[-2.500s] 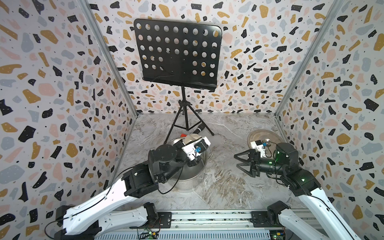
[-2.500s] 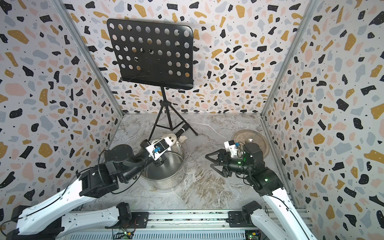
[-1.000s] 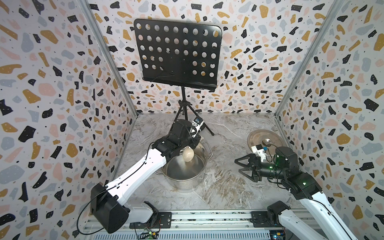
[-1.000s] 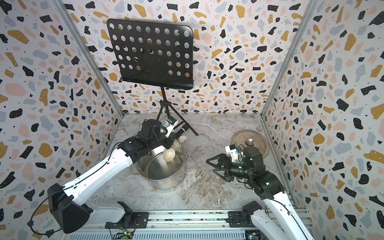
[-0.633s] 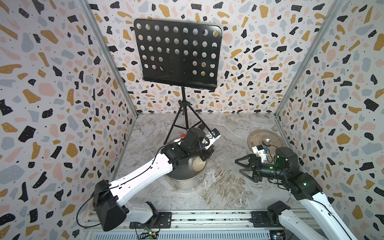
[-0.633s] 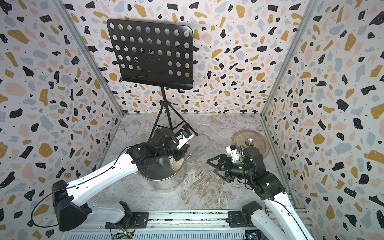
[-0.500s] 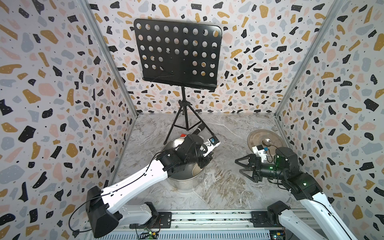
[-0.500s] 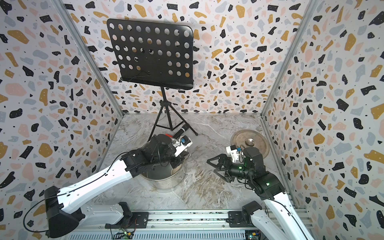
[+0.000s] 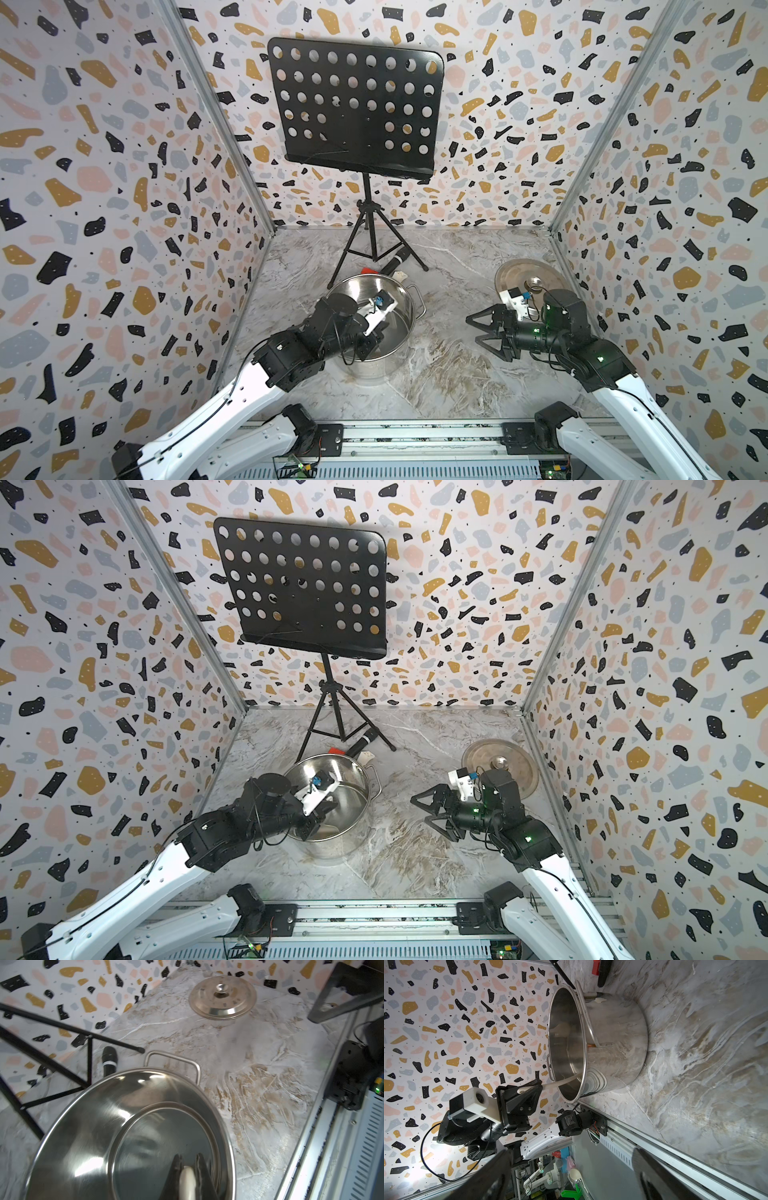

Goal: Stir the soup with a spoon
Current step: Stir the soup in the pan with a stick.

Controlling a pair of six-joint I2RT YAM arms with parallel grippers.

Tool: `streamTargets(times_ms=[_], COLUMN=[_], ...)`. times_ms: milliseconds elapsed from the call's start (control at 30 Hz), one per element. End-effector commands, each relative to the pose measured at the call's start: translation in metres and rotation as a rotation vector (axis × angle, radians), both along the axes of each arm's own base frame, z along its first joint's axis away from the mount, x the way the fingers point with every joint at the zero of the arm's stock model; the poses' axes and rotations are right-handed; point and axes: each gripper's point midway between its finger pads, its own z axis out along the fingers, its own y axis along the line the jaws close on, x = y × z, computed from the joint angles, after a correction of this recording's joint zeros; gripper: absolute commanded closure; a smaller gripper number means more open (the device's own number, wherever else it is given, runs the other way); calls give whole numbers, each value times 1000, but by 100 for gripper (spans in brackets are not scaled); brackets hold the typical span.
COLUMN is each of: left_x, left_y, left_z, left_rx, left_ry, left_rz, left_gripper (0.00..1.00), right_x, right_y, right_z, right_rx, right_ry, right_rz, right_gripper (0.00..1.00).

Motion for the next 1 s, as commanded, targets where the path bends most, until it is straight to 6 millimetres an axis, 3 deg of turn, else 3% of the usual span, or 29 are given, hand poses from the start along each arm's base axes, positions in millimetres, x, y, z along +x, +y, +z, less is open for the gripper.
streamTargets(times_ms=[0,167,400,700,800,967], left_x=[20,62,113,147,142,108], left_y=[28,56,61,-3,-32,-84], left_z=[-3,4,18,42,49,52], left_rx=[-2,22,72,-64,-94,-111], left_ry=[21,7,-40,-44,-66,-59], left_rz=[157,336,426,261,174,-6], left_gripper=[100,100,100,100,100,100], right_x=[0,0,-4,-4,-6,-8], right_y=[4,6,3,-6,-9,-12], right_z=[18,20,20,7,4,2], right_rx=[32,37,13,-72,-92,-103], right_ry=[-58,-59,-69,-66,-68,-71], right_rz=[29,36,42,20,19,5], right_gripper=[5,4,0,0,0,0])
